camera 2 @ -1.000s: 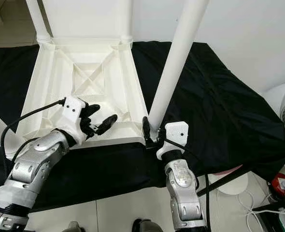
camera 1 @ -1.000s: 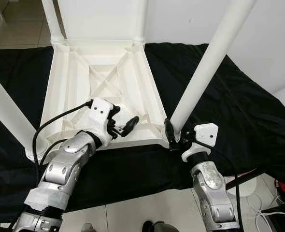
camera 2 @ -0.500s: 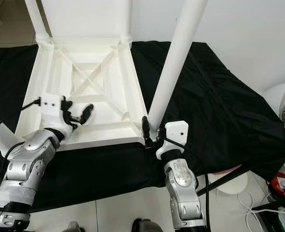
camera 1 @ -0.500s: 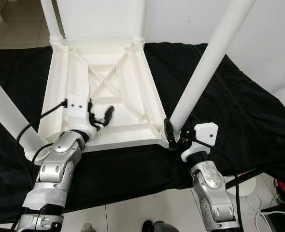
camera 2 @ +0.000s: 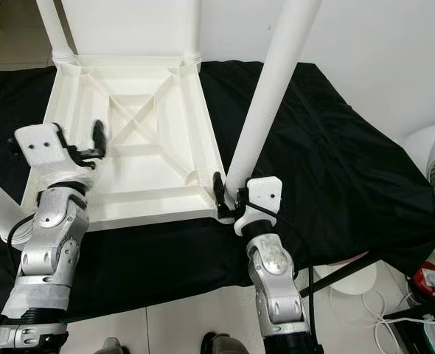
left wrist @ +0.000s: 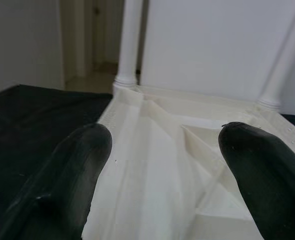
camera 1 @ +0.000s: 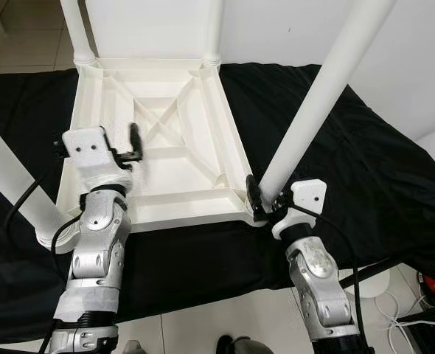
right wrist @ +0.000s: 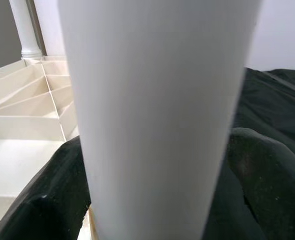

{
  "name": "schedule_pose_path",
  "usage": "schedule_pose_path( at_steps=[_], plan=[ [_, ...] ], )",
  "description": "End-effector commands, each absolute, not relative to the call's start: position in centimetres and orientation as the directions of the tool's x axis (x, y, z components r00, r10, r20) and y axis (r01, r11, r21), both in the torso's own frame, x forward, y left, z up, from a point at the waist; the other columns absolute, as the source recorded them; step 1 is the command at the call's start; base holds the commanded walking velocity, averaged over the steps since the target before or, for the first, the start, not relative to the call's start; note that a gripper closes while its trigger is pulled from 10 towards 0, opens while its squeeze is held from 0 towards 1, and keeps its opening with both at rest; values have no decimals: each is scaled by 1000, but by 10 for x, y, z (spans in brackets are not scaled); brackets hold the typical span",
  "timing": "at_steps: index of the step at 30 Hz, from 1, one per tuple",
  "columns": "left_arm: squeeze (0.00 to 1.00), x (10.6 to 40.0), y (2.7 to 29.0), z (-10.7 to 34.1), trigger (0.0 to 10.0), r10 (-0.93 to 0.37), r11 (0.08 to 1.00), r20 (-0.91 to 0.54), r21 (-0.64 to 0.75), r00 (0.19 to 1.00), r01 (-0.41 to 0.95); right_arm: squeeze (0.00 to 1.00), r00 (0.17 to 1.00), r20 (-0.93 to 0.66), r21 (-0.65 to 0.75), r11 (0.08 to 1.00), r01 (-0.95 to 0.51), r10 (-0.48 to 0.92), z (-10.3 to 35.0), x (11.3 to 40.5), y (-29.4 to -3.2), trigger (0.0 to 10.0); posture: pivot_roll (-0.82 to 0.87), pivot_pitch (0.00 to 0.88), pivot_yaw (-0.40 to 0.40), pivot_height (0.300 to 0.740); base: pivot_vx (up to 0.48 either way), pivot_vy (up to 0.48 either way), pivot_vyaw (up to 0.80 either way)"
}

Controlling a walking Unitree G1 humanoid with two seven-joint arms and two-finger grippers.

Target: Building children table

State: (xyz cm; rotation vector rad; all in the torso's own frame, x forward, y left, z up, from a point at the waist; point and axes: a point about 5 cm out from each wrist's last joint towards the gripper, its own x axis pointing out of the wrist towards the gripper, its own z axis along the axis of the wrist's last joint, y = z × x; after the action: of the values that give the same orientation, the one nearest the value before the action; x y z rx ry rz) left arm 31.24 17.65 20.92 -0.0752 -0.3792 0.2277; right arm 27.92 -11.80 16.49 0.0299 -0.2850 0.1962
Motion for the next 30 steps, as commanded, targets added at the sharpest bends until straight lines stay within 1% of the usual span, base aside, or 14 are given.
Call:
schedule_pose_path(
  at_steps=[1,2,6,8,11,15,18,21,26,30],
  plan=[
    [0,308,185,207,10000,341,940,356,-106,870,-325,0,944,271,7,980,-197,188,162,281,-118,10000,52,122,-57,740,0,0,0],
    [0,308,185,207,10000,341,940,356,-106,870,-325,0,944,271,7,980,-197,188,162,281,-118,10000,52,122,-57,740,0,0,0],
    [0,305,195,202,10000,421,905,336,-91,842,-416,0,941,272,5,978,-208,199,162,283,-117,10000,53,120,-59,740,0,0,0],
    [0,305,195,202,10000,421,905,336,-91,842,-416,0,941,272,5,978,-208,199,162,283,-117,10000,53,120,-59,740,0,0,0],
    [0,300,202,196,10000,497,860,320,-59,806,-507,0,936,266,-5,971,-240,233,162,286,-116,10000,54,120,-62,740,0,0,0],
    [0,300,202,195,10000,513,850,314,-57,799,-524,0,933,264,-9,968,-251,244,163,287,-116,10000,54,120,-62,740,0,0,0],
    [0,297,208,187,10000,567,813,279,-35,775,-581,0,920,247,-33,952,-305,303,162,292,-115,10000,59,120,-66,740,0,0,0],
    [0,297,208,187,10000,567,813,279,-35,775,-581,0,920,247,-33,952,-305,303,162,292,-115,10000,59,120,-66,740,0,0,0],
    [0,291,217,183,10000,611,776,266,-17,746,-630,0,896,203,-66,918,-391,396,155,296,-110,10000,69,121,-70,740,0,0,0],
    [0,290,219,182,10000,622,768,261,-20,739,-640,0,887,195,-79,908,-412,419,154,297,-108,10000,69,121,-70,740,0,0,0]
  ],
)
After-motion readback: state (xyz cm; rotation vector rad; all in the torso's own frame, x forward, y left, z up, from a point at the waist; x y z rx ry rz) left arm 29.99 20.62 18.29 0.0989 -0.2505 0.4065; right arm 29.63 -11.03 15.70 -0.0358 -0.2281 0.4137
